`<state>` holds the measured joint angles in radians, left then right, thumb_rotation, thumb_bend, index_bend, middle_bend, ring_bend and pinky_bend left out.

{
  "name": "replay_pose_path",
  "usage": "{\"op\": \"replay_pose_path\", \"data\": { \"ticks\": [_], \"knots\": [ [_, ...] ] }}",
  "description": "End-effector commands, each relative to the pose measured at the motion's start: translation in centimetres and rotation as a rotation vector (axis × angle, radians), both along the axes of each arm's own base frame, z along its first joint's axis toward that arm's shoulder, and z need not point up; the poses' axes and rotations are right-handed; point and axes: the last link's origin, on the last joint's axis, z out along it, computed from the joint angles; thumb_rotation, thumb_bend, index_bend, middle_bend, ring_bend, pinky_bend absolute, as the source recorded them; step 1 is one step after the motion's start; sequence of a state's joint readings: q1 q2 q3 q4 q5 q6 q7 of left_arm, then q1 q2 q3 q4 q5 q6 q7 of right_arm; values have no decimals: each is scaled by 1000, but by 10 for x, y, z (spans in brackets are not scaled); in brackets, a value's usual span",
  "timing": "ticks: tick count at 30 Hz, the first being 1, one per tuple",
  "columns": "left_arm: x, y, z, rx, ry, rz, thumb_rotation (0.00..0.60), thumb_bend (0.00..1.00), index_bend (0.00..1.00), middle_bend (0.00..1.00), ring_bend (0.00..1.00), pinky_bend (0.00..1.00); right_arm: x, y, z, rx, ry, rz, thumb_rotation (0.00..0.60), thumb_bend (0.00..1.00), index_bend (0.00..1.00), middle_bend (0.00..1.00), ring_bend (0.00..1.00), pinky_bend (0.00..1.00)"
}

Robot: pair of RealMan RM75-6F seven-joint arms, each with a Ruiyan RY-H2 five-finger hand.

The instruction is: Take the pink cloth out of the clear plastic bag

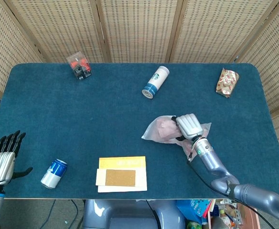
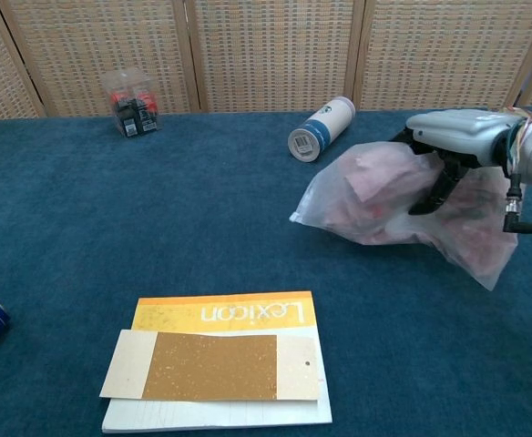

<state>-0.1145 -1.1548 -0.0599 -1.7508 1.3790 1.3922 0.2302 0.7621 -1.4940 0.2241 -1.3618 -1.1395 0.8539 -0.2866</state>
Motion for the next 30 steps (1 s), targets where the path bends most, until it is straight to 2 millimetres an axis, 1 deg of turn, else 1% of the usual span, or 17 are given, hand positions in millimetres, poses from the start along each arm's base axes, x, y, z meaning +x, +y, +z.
{"op": "replay_pose_path", "data": {
  "ticks": [1,7,12,15,16,17,19,20,23,25,26,30],
  "knots": [
    [0,9,4,6,4,-5,600,32,0,0,0,0,34,4,6,32,-66,139,600,1000,634,660,666,684],
    [0,36,16,21,11,-16,600,33,0,0,0,0,77,1,-7,71,-121,228,600,1000,634,657,666,684],
    [3,48,24,38,9,-15,600,32,0,0,0,0,110,2,-24,82,-138,296,600,1000,634,655,666,684],
    [10,58,25,46,-18,-43,600,31,0,0,0,0,126,2,-33,89,-128,329,600,1000,634,656,666,684],
    [16,65,25,41,-42,-69,600,31,0,0,0,0,132,3,-37,88,-124,342,600,1000,634,657,666,684],
    [21,70,25,36,-66,-93,600,32,27,0,0,0,136,3,-40,88,-121,350,600,1000,634,657,666,684],
    [33,82,26,25,-122,-150,600,40,127,0,0,0,143,4,-46,85,-109,365,600,1000,634,657,665,684],
    [41,92,25,15,-149,-189,600,54,199,0,0,0,146,5,-49,80,-99,375,600,1000,634,657,665,684],
    [58,110,19,-20,-193,-260,600,110,311,0,0,0,151,6,-57,77,-92,374,600,1000,634,657,666,684],
    [69,122,12,-43,-219,-292,600,133,344,0,0,0,153,6,-61,79,-97,364,600,1000,634,657,666,684],
    [75,130,6,-63,-227,-308,600,144,354,0,0,0,155,6,-63,79,-102,355,600,1000,634,657,666,684],
    [96,153,-17,-141,-257,-327,600,167,376,0,0,0,155,5,-67,74,-120,328,600,1000,634,657,666,684]
  ]
}}
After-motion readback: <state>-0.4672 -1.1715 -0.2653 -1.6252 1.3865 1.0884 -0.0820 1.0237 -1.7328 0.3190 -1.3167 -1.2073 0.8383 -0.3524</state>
